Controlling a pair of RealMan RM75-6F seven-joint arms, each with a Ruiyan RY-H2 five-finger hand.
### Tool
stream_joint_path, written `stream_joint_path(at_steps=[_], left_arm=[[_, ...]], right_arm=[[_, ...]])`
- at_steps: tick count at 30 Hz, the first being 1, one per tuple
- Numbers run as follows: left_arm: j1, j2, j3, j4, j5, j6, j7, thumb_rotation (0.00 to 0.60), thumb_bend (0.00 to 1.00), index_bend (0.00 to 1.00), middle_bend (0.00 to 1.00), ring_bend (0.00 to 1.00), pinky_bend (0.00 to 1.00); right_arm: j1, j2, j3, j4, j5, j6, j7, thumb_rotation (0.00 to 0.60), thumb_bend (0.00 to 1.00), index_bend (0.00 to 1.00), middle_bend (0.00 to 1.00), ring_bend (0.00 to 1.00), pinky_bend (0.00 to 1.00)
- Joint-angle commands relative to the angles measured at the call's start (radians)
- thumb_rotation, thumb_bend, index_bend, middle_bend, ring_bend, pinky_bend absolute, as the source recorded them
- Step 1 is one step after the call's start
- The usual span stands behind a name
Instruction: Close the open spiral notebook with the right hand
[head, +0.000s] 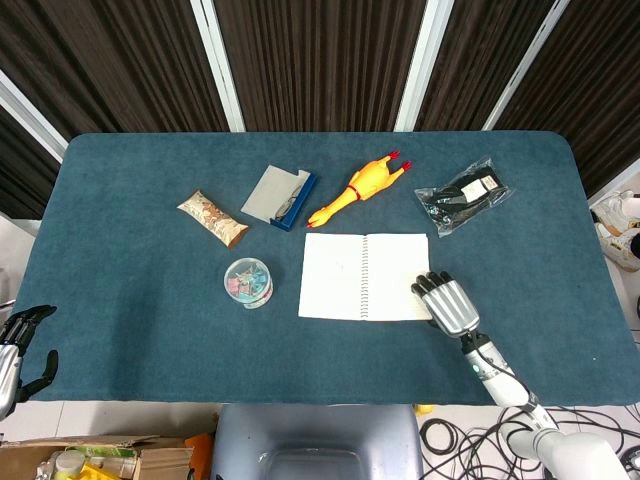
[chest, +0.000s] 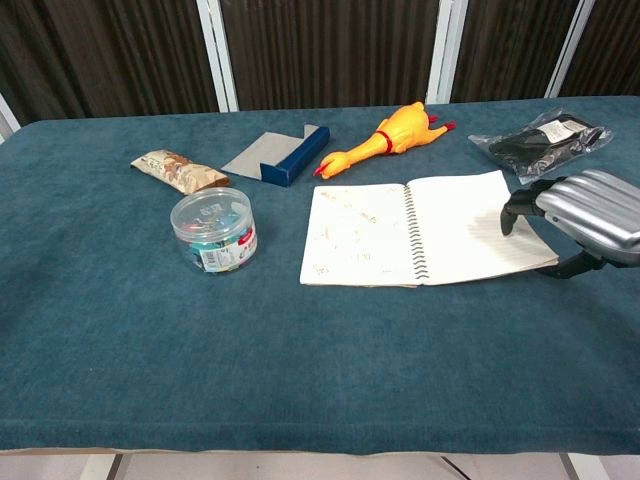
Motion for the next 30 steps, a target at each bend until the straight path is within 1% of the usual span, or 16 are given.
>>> stream_joint_path(at_steps=[1,3,6,21,30], left_arm=[[0.002,0.001,0.0,0.0,-0.001,0.004,-0.003,0.6,0.52,0.21,0.19,0.16,0.38],[0.003,0.001,-0.001,0.001,-0.003,0.005,-0.007,0.6,0.52,0.21,0.19,0.16,0.38],[0.003,0.002,-0.002,0.001,-0.006,0.003,-0.008,0.6,0.52,0.21,0.19,0.16,0.38],[0.006,0.005,-0.002,0.004,-0.006,0.008,-0.018,0.6,0.52,0.22,0.19,0.16,0.38],[0.006,0.005,-0.003,0.004,-0.005,0.009,-0.018,0.6,0.52,0.22,0.19,0.16,0.38]], right_arm=[[0.012,0.022,0.016,-0.045,0.016,-0.023,-0.036,0.6,0.31,0.38,0.3,0.22,0.38],[0.019,0.03,0.026,-0.071,0.023,-0.026,-0.056,0.6,0.31,0.35,0.27,0.2,0.36],[0.031,0.039,0.041,-0.104,0.028,-0.02,-0.078,0.6,0.31,0.34,0.25,0.18,0.35],[0.083,0.086,0.085,-0.256,0.024,0.006,-0.159,0.6,0.31,0.33,0.24,0.18,0.34],[0.126,0.1,0.11,-0.321,0.019,-0.003,-0.197,0.6,0.3,0.33,0.24,0.18,0.34]])
